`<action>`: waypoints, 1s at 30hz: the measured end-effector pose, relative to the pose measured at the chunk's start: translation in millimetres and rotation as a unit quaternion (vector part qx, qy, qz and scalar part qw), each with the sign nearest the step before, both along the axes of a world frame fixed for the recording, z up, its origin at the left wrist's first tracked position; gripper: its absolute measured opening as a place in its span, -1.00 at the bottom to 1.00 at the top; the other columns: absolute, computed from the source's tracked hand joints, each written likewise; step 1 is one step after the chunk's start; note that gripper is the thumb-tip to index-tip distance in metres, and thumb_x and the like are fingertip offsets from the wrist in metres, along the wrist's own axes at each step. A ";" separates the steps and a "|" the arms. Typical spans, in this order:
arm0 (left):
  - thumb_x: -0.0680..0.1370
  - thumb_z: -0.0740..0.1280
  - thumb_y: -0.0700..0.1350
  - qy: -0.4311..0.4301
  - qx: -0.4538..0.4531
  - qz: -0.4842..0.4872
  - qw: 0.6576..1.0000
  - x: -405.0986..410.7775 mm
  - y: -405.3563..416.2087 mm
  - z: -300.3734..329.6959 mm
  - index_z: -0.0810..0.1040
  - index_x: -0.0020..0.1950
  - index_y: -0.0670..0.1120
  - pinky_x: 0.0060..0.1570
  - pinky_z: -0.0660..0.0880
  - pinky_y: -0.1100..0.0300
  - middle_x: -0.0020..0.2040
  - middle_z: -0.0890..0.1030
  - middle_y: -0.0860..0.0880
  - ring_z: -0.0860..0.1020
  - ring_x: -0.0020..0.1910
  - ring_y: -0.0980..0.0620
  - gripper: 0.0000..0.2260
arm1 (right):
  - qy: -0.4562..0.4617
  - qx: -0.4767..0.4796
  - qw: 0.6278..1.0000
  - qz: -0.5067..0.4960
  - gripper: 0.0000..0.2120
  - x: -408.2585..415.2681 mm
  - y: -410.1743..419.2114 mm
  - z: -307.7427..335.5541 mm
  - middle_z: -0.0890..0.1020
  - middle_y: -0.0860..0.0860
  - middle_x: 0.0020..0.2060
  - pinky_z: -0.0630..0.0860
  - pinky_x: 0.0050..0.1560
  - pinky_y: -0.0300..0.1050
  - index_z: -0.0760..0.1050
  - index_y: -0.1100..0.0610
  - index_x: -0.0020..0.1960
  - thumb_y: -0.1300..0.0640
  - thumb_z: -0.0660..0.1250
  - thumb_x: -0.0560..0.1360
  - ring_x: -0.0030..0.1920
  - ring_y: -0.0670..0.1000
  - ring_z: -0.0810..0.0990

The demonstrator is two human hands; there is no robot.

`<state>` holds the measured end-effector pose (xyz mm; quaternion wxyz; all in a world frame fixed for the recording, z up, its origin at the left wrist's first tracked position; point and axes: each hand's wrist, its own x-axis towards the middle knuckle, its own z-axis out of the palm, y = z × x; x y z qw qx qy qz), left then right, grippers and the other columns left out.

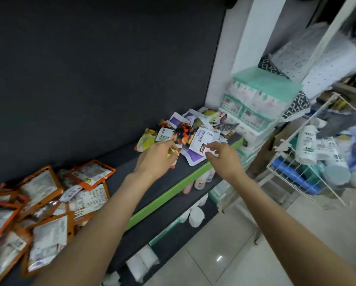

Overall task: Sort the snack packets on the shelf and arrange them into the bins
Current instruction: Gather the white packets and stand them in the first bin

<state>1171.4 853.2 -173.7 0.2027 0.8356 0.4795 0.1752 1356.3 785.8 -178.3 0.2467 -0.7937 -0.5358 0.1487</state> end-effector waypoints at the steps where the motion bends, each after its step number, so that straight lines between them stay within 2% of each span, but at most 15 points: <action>1: 0.59 0.21 -0.04 0.000 0.001 0.006 1.000 14.3 4.9 -2.0 0.52 0.17 0.02 -0.20 0.32 0.17 0.08 0.57 0.03 0.52 -0.02 0.00 -0.81 | 0.005 -0.001 1.000 0.004 -0.68 13.6 8.8 -1.1 0.51 0.14 0.22 0.38 0.11 -0.12 0.46 0.15 0.30 0.12 0.22 0.57 0.16 0.12 0.51; 3: 0.59 0.21 -0.05 -0.005 -0.004 0.011 1.000 38.2 16.1 -9.1 0.52 0.18 -0.01 -0.19 0.37 0.16 0.08 0.58 0.01 0.53 -0.02 0.01 -0.80 | 0.010 -0.011 1.000 0.013 -0.66 36.1 25.6 -6.0 0.50 0.14 0.24 0.38 0.16 -0.10 0.43 0.16 0.32 0.13 0.22 0.57 0.20 0.12 0.49; 7: 0.58 0.25 -0.08 -0.013 -0.045 0.028 0.999 68.3 50.5 -28.6 0.54 0.15 -0.05 -0.01 0.50 0.05 0.12 0.57 -0.04 0.55 0.05 -0.02 -0.81 | -0.008 -0.032 0.998 0.044 -0.65 70.6 61.7 -22.2 0.50 0.14 0.23 0.42 0.12 -0.09 0.41 0.17 0.34 0.17 0.25 0.56 0.17 0.12 0.50; 10: 0.54 0.33 -0.09 -0.022 -0.069 0.026 0.997 80.7 85.4 -43.7 0.55 0.13 -0.07 0.05 0.51 0.02 0.11 0.58 -0.05 0.55 0.06 -0.01 -0.82 | -0.010 -0.040 0.997 0.059 -0.62 90.7 98.4 -29.1 0.49 0.14 0.25 0.43 0.17 -0.04 0.38 0.17 0.36 0.20 0.28 0.55 0.21 0.13 0.49; 14: 0.51 0.39 -0.09 -0.001 -0.087 0.015 0.996 90.5 126.9 -65.5 0.52 0.22 -0.12 0.12 0.46 0.11 0.18 0.54 -0.09 0.52 0.13 -0.04 -0.70 | -0.025 -0.054 0.996 0.065 -0.55 107.4 138.4 -45.8 0.47 0.15 0.27 0.39 0.19 -0.02 0.32 0.12 0.40 0.17 0.30 0.54 0.28 0.14 0.41; 17: 0.51 0.40 -0.09 0.012 -0.105 0.021 0.994 93.9 153.0 -80.2 0.43 0.33 -0.14 0.21 0.35 0.17 0.31 0.42 -0.12 0.43 0.27 -0.06 -0.59 | -0.029 -0.071 0.994 0.078 -0.52 114.2 159.3 -56.4 0.44 0.17 0.28 0.34 0.24 -0.02 0.29 0.11 0.43 0.16 0.30 0.54 0.32 0.16 0.37; 19: 0.50 0.41 -0.07 0.038 -0.113 0.028 0.992 94.8 167.7 -90.0 0.31 0.43 -0.13 0.30 0.26 0.20 0.43 0.30 -0.12 0.30 0.39 -0.06 -0.45 | -0.021 -0.098 0.991 0.088 -0.47 118.8 170.5 -60.4 0.41 0.17 0.29 0.33 0.26 0.00 0.24 0.10 0.46 0.16 0.32 0.53 0.33 0.17 0.34; 22: 0.45 0.46 -0.02 0.084 -0.153 0.049 0.983 93.1 183.0 -104.3 0.07 0.54 -0.10 0.42 0.14 0.15 0.55 0.02 -0.09 0.07 0.51 -0.05 -0.20 | -0.026 -0.155 0.982 0.100 -0.34 124.0 179.8 -68.7 0.37 0.17 0.30 0.35 0.28 0.05 0.16 0.06 0.50 0.18 0.38 0.49 0.34 0.18 0.31; 24: 0.41 0.49 0.01 0.105 -0.177 0.064 0.977 92.2 189.9 -112.7 -0.03 0.56 -0.07 0.44 0.13 0.10 0.56 -0.07 -0.09 0.01 0.53 -0.06 -0.09 | -0.034 -0.160 0.983 0.088 -0.34 126.8 182.8 -72.9 0.37 0.16 0.29 0.37 0.26 0.05 0.17 0.06 0.49 0.21 0.39 0.47 0.33 0.17 0.31; 27: 0.40 0.50 0.02 0.127 -0.184 0.083 0.971 96.9 197.5 -121.1 -0.09 0.56 -0.03 0.43 0.16 -0.02 0.55 -0.02 -0.10 0.02 0.52 -0.10 -0.05 | -0.045 -0.149 0.985 0.074 -0.43 134.6 192.6 -73.0 0.44 0.17 0.22 0.42 0.20 0.03 0.29 0.13 0.41 0.23 0.40 0.45 0.27 0.16 0.38; 30: 0.41 0.50 -0.06 0.101 -0.159 0.176 0.966 105.0 198.6 -117.5 0.02 0.54 0.00 0.35 0.29 -0.07 0.49 0.20 -0.14 0.22 0.45 -0.17 -0.14 | -0.003 -0.147 0.985 0.085 -0.61 140.4 201.3 -68.0 0.58 0.17 0.10 0.53 -0.03 -0.06 0.44 0.24 0.23 0.25 0.42 0.43 0.03 0.13 0.57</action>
